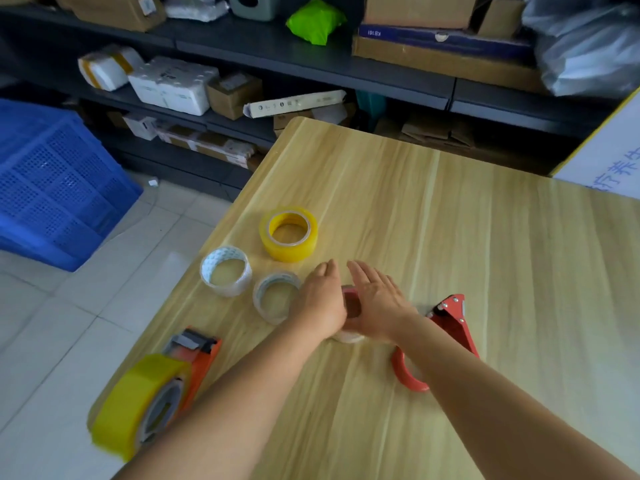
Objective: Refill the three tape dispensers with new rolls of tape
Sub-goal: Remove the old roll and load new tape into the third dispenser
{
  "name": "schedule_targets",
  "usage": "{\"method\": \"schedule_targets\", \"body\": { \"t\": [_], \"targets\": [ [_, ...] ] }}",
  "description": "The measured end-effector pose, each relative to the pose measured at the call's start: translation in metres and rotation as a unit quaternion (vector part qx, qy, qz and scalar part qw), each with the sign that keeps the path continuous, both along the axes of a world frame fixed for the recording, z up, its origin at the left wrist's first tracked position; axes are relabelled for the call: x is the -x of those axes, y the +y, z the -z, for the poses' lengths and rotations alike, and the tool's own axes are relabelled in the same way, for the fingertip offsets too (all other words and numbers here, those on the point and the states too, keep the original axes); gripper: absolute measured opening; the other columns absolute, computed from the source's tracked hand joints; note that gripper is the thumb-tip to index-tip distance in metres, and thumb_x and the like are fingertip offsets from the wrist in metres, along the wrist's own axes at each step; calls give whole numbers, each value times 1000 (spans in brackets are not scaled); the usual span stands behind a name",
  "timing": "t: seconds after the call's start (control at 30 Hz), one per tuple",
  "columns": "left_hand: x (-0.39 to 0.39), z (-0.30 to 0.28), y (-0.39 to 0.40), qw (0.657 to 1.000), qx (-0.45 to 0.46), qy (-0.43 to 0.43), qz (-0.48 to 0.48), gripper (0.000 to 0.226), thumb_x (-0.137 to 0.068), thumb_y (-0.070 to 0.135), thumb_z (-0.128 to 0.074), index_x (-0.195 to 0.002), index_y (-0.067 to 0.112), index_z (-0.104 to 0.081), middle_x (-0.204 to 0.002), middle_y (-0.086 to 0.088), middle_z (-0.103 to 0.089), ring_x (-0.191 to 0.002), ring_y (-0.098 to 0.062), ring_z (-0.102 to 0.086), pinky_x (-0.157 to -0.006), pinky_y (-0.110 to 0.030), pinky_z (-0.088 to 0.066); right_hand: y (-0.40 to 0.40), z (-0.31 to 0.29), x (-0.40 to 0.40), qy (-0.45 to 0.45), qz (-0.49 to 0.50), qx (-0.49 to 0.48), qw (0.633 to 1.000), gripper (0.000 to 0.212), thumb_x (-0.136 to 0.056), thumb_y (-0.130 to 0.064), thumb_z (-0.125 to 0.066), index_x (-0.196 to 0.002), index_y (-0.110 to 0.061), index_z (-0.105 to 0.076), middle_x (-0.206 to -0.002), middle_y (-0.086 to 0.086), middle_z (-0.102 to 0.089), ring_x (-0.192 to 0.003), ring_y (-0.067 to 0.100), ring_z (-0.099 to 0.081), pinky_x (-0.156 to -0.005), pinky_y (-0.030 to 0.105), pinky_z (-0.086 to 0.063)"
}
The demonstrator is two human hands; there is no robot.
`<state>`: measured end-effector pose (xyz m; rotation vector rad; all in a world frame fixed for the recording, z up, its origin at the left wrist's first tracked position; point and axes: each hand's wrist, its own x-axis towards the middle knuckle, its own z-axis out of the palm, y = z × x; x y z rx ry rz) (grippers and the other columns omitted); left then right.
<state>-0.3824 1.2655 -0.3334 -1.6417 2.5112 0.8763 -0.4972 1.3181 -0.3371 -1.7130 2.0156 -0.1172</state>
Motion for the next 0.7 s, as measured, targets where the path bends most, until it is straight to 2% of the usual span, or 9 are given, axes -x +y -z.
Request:
{"method": "schedule_targets", "body": {
  "t": [0.13, 0.27, 0.37, 0.43, 0.53, 0.63, 0.7],
  "targets": [
    [-15, -9, -39, 998, 62, -18, -6, 68, -93, 20, -49, -150, 12, -12, -156, -6, -20, -141, -24, -21, -110, -35, -25, -34, -7, -6, 41, -21, 14, 999, 95, -82, -43, -63, -152, -21, -2, -160, -3, -2, -146, 15, -3, -117, 34, -7],
    [-34, -7, -72, 995, 57, -71, -28, 65, -95, 21, -48, -150, 16, -14, -158, -4, -15, -143, -25, -18, -114, -38, -23, -67, -5, -21, 62, -59, 0, 996, 89, -87, -35, -60, -152, -21, -1, -161, -3, 0, -147, 17, -1, -118, 36, -6],
    [-41, -2, -90, 991, 72, -110, -7, 53, -94, 20, -47, -145, 17, -31, -156, -3, -21, -142, -24, -21, -113, -37, -25, -91, 2, -31, 73, -92, -6, 993, 83, -88, -24, -58, -151, -21, -5, -161, -5, -1, -147, 17, -1, -118, 37, -9],
    [-43, 2, -100, 987, 78, -136, 16, 41, -91, 20, -50, -132, 17, -48, -150, -3, -33, -139, -23, -25, -110, -37, -30, -106, 6, -37, 86, -113, -12, 990, 79, -89, -20, -56, -151, -22, -8, -160, -6, -2, -147, 17, 0, -118, 37, -10],
    [-41, 4, -111, 981, 98, -162, 41, 32, -88, 17, -52, -119, 18, -58, -133, -2, -51, -133, -23, -32, -104, -35, -36, -125, 12, -40, 109, -132, -7, 985, 65, -91, -17, -50, -148, -25, -19, -158, -4, -16, -147, 17, -4, -116, 38, -13],
    [-41, 7, -121, 975, 123, -177, 53, 29, -90, 17, -50, -116, 18, -62, -121, -1, -58, -126, -23, -37, -97, -33, -39, -136, 18, -37, 111, -127, 35, 985, 47, -93, -17, -44, -138, -30, -41, -147, -3, -40, -145, 16, -13, -112, 36, -19],
    [-42, 10, -125, 974, 127, -176, 62, 29, -91, 22, -52, -118, 19, -64, -117, 0, -60, -123, -22, -39, -96, -31, -40, -138, 21, -34, 114, -126, 65, 983, 39, -94, -20, -43, -130, -30, -51, -140, -5, -50, -143, 15, -17, -109, 33, -21]
  ]
}}
